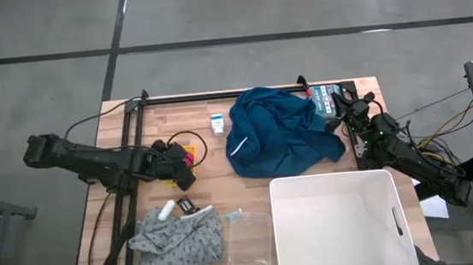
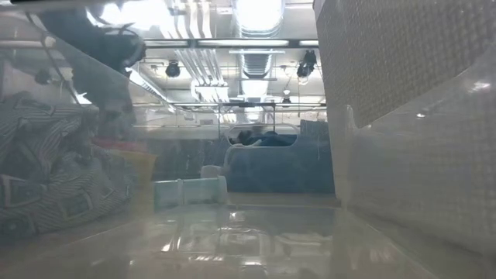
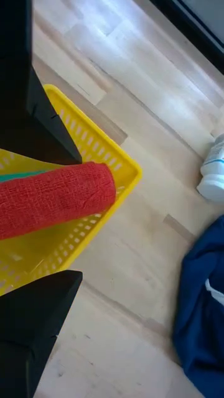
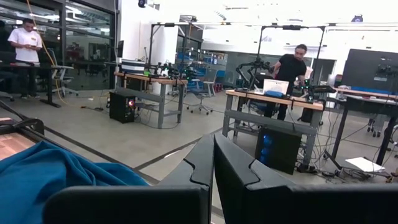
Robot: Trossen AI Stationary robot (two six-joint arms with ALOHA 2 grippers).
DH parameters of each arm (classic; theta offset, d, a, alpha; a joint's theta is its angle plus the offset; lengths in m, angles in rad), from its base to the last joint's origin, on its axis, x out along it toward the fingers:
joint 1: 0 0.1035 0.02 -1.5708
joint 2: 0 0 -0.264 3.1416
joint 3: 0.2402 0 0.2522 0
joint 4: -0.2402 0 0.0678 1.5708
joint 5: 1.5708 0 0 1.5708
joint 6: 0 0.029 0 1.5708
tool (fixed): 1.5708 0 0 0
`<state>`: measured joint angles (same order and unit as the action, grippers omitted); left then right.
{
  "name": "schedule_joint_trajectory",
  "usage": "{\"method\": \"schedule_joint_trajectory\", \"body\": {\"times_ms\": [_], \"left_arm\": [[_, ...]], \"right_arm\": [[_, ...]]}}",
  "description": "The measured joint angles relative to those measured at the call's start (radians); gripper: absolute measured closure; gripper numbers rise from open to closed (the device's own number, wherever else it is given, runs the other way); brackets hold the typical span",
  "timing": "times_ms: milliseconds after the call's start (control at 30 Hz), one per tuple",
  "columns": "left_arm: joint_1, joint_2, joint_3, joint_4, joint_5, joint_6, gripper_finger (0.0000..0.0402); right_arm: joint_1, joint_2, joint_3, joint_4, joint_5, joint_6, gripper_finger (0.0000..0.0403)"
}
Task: Pick & Place Medicine items
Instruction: Put the white rolled bandage into the yellow bin
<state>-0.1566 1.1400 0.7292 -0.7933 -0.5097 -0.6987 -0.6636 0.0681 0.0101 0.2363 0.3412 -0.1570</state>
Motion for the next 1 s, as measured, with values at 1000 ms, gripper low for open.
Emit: {"method": "schedule_joint_trajectory", "body": {"times_ms": [1000], "left_arm": [[-0.381, 0.006, 0.083, -0.389, 0.259, -0.884, 0.0103]], "right_arm": [[0.000, 0.000, 0.000, 0.000, 0.000, 0.000, 0.0394]]}}
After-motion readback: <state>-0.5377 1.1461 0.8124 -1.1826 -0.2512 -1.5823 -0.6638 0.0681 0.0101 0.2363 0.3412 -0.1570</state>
